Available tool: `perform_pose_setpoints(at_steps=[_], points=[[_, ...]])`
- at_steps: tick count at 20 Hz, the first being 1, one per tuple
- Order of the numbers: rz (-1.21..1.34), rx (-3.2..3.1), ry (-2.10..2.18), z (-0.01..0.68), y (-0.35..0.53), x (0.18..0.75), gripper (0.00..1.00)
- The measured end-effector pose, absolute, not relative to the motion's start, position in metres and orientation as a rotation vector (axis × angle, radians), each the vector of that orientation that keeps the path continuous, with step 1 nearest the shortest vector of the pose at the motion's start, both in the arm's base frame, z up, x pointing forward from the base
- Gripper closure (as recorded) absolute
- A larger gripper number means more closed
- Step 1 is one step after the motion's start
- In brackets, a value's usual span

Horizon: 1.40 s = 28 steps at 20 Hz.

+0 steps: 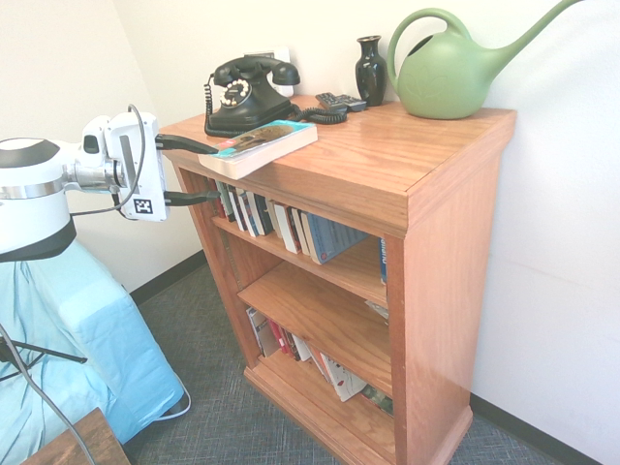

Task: Organize the shelf

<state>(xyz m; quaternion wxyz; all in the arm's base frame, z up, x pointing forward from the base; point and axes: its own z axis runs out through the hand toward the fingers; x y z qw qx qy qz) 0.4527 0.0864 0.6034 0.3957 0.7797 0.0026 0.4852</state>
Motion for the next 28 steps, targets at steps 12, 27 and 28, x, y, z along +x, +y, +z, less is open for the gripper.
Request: perform_pose_setpoints(at_steps=[12, 27, 28], points=[[1.28, 1.976, 0.041, 0.587, 0.107, 0.515, 0.0], [1.282, 1.963, 0.016, 0.594, 0.104, 0.528, 1.0], [1.283, 1.962, 0.014, 0.595, 0.104, 0.528, 1.0]])
